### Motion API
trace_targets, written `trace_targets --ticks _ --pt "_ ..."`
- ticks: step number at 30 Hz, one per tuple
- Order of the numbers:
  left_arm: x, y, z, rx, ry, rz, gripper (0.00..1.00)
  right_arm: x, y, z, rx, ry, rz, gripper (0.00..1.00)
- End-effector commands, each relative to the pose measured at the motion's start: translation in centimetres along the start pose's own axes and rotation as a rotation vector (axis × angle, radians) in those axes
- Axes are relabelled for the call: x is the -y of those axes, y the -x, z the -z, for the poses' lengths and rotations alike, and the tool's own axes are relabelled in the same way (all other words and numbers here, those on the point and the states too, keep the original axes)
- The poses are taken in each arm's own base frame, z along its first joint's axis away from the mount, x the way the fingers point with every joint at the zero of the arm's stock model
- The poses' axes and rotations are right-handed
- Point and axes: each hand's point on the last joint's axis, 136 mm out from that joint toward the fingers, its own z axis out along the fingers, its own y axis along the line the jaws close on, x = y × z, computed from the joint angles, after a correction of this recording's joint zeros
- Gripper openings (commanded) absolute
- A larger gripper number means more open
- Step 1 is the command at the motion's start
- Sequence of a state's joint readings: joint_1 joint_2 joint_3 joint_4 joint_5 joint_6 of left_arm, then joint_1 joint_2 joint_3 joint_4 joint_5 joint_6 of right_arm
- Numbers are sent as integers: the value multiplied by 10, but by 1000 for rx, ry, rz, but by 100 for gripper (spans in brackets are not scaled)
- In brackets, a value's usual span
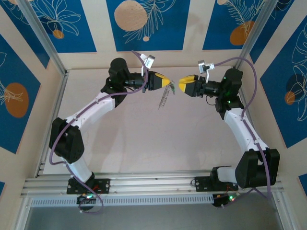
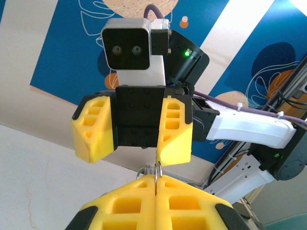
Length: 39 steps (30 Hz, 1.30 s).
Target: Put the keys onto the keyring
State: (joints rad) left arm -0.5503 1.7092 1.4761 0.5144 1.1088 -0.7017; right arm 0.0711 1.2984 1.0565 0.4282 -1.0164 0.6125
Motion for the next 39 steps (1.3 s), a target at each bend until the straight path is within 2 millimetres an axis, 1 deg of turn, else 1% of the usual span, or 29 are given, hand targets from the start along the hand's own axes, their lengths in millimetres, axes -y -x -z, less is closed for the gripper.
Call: trace_targets --ticks 1,10,19,25,32,39 --pt "23 13 -3 15 -78 -56 0 -18 11 -4 -18 74 58 54" --pt "28 17 -5 24 -121 -41 0 -25 16 -13 -21 114 88 53" --pt "26 16 -7 25 -130 -27 0 -29 23 -20 -18 139 107 50" --pt "25 18 -7 32 -127 -32 0 -29 17 -21 -33 154 98 43" --pt "26 19 -7 35 -128 -34 0 -28 8 -19 -40 153 84 31" --pt "26 21 -7 39 -127 -35 0 -28 4 -19 -43 154 76 24"
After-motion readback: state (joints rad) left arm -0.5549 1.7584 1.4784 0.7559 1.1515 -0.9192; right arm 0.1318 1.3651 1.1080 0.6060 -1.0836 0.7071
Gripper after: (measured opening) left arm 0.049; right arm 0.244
